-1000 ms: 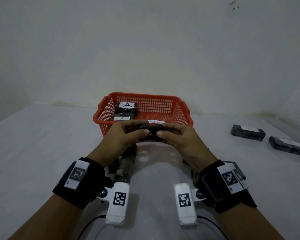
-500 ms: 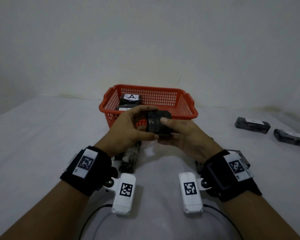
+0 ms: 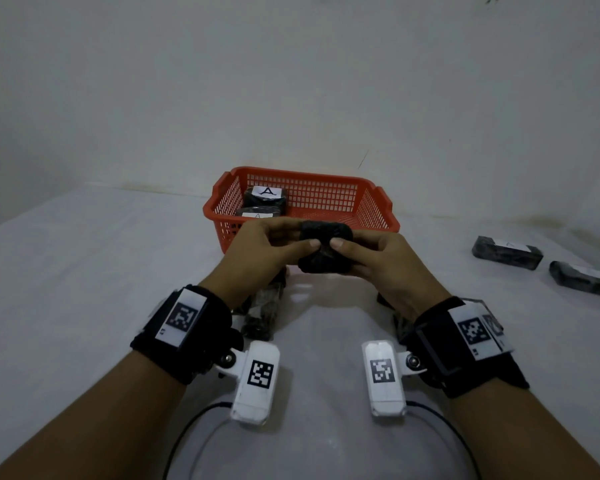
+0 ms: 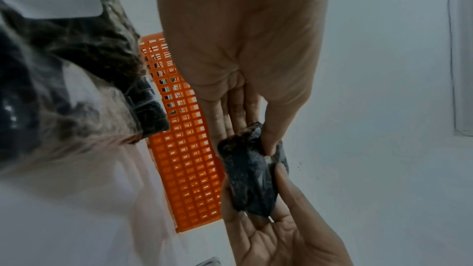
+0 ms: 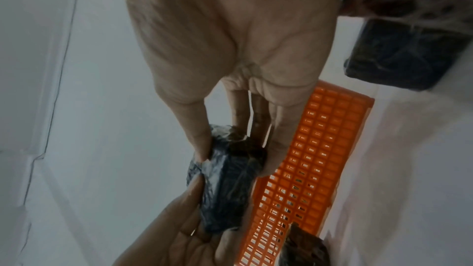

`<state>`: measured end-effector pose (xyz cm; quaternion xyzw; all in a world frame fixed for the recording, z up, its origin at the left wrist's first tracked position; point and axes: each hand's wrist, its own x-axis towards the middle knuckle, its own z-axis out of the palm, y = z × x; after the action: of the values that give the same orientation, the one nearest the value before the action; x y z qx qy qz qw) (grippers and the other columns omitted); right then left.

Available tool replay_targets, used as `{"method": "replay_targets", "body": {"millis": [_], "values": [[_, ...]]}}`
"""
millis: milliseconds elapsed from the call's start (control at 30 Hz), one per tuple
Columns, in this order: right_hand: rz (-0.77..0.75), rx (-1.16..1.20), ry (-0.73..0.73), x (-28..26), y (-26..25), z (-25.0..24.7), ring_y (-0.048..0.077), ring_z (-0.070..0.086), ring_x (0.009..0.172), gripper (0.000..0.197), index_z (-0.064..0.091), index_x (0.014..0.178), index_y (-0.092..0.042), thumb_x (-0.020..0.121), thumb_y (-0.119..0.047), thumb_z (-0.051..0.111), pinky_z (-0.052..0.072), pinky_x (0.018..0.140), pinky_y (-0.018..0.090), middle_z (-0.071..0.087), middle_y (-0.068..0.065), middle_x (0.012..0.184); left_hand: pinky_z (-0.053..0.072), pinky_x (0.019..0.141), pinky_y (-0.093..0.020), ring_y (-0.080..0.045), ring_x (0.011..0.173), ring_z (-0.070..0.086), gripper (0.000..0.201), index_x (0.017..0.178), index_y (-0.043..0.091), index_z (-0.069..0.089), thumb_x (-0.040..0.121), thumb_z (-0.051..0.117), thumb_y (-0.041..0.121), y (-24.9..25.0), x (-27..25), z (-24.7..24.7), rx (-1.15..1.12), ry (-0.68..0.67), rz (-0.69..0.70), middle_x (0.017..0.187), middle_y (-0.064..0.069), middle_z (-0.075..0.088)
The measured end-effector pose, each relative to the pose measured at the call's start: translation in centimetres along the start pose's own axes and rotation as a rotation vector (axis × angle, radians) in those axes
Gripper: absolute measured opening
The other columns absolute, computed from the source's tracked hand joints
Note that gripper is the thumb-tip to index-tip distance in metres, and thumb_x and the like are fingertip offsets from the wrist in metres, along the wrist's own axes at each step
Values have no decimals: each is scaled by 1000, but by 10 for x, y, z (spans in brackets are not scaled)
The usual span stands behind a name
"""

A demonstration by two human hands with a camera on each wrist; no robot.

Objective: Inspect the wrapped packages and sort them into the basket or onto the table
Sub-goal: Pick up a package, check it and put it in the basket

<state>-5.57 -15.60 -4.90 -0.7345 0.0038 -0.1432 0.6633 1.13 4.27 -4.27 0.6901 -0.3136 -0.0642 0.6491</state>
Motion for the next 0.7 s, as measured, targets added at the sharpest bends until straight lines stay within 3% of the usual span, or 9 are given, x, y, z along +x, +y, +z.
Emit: {"method": "replay_targets", "body": {"millis": [167, 300, 367, 500, 600, 700], "values": [[-23, -15, 23, -1, 0, 0, 30, 77, 106, 29, 76, 118, -4, 92, -17, 76, 57, 102, 50, 80, 14, 110, 62, 81, -25, -16, 100, 77, 29, 124, 9, 71, 96, 68, 16, -1, 1, 1, -59, 22, -17, 110, -4, 79], [0, -3, -68, -3, -2, -1, 29, 76, 109, 37, 74, 121, -3, 85, -9, 81, 60, 98, 42, 79, 13, 113, 63, 82, -27, -16, 99, 77, 28, 122, 8, 72, 96, 69, 15, -3, 3, -2, -60, 63, -11, 109, -5, 79], [-19, -50, -42, -4, -4, -1, 27, 76, 108, 39, 75, 121, -5, 83, -6, 83, 60, 99, 39, 80, 11, 111, 62, 83, -26, -15, 103, 76, 29, 124, 11, 71, 96, 68, 18, -1, 2, -4, -76, 35, -21, 112, -2, 79], [-42, -89, -26, -6, -4, -3, 22, 77, 108, 41, 76, 121, -9, 81, -8, 86, 56, 105, 43, 81, 7, 111, 62, 85, -26, -11, 104, 75, 31, 123, 13, 72, 92, 72, 16, 2, 1, -6, -31, -10, 11, 111, 0, 79], [-35, -14, -77, -5, -5, -1, 28, 76, 110, 38, 74, 125, -9, 88, -11, 80, 57, 103, 46, 79, 12, 115, 61, 87, -24, -9, 103, 75, 31, 120, 12, 72, 90, 75, 12, 2, 1, -9, 9, 10, 46, 110, 1, 79], [-67, 13, -30, -5, -5, 0, 28, 76, 108, 32, 75, 123, -8, 91, -12, 76, 59, 100, 47, 79, 11, 114, 60, 91, -24, -6, 108, 73, 36, 123, 14, 71, 87, 77, 14, 2, 0, -9, 49, -50, 60, 114, 4, 77]]}}
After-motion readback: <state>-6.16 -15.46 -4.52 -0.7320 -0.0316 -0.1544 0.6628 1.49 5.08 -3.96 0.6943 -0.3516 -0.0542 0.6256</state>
